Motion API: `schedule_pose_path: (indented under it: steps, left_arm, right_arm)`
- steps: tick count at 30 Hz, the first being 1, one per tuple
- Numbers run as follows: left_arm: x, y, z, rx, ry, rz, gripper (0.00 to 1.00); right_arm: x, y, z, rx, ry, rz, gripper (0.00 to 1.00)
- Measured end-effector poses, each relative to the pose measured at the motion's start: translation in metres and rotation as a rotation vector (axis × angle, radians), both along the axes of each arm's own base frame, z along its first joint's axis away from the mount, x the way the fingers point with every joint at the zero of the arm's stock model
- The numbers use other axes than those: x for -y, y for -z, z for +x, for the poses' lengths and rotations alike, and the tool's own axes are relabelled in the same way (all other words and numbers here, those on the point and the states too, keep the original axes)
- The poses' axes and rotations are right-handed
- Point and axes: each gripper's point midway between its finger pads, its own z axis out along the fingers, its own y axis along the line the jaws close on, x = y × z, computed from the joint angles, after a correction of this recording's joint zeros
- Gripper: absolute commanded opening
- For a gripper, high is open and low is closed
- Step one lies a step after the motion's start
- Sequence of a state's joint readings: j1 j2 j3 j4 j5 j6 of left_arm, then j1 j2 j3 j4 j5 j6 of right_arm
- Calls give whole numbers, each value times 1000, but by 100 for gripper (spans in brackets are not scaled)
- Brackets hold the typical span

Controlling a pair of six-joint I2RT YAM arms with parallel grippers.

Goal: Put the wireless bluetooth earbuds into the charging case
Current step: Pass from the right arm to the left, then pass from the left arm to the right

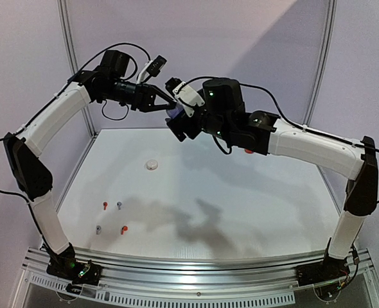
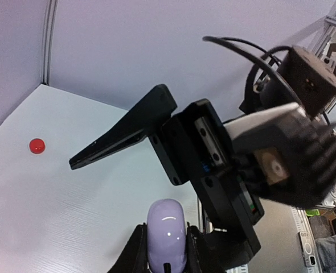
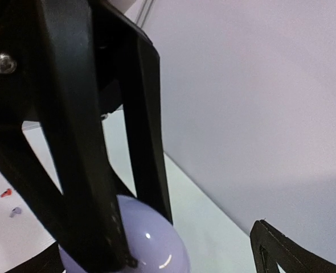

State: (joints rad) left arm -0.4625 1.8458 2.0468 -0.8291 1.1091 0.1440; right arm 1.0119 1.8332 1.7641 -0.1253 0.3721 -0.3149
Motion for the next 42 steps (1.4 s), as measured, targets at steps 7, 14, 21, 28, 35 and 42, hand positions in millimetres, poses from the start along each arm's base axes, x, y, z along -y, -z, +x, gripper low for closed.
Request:
schedule_pose_path:
  steps: [7,14,21,28,35,42]
  left_arm:
    - [-6,-1,-7,99,26,-5,0]
    - [-15,-15,-36,157,104,-58,0]
    - [-15,-13,-34,143,80,-61,0]
    - [-12,-3,-26,81,25,-54,0]
    - [-12,-10,-25,85,16,-73,0]
    - [-12,-14,-26,99,22,-85,0]
  right_arm:
    - [9,-11,-30,-264,-307,149,99]
    - [23,-28,-75,-452,-539,271,88]
    - [18,-25,-82,-540,-580,331,70]
    - [9,-39,-75,-526,-593,426,55]
    - [-4,-19,-64,-568,-589,429,35]
    - [-9,-11,-64,-585,-604,414,20]
